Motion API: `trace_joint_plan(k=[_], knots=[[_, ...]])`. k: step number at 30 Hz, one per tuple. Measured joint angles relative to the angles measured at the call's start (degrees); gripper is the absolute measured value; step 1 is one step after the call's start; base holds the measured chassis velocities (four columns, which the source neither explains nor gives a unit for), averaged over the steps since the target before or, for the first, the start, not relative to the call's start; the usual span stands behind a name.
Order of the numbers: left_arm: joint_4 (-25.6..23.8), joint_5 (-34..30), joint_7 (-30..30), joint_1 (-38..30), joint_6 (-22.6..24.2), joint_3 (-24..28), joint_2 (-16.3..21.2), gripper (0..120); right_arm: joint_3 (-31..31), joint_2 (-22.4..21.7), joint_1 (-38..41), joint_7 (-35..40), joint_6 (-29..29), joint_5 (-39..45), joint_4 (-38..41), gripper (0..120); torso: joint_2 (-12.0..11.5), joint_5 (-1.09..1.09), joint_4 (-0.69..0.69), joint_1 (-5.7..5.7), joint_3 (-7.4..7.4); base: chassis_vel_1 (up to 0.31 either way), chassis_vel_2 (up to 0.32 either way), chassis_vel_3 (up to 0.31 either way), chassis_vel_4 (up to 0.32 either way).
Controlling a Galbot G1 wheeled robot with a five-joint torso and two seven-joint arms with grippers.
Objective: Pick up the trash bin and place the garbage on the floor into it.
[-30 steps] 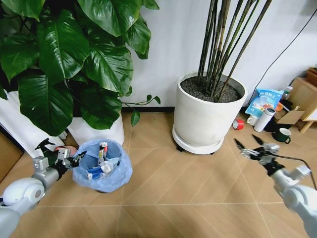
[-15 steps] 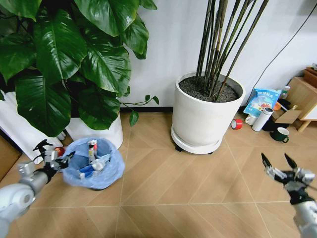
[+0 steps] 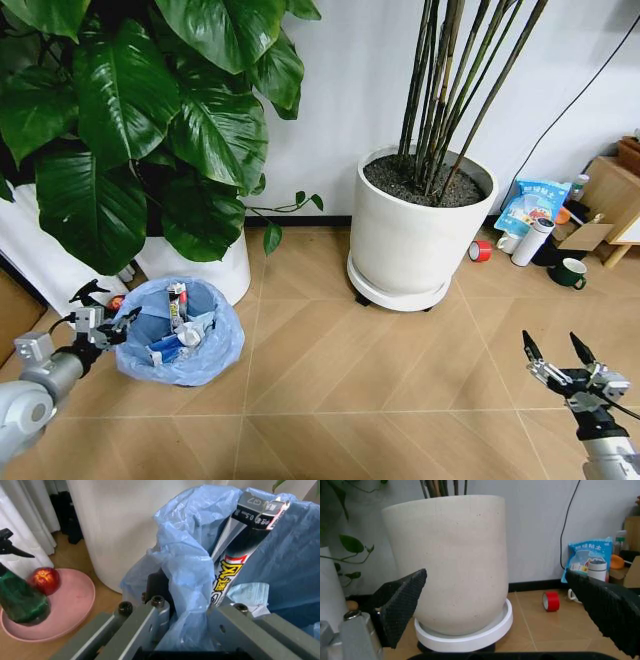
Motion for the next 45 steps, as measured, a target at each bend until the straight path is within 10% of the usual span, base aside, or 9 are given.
trace_joint_plan(k=[45], knots=[[-1.6,0.1,-0.8,0.9,0.2,-1.5,-1.1,0,0.4,-1.8,-1.3,-2.8,0.5,0.9,0.4,100,0.0,0.0,0.0,0.01,0.0,0.078,-0.069,-0.075,0.073]])
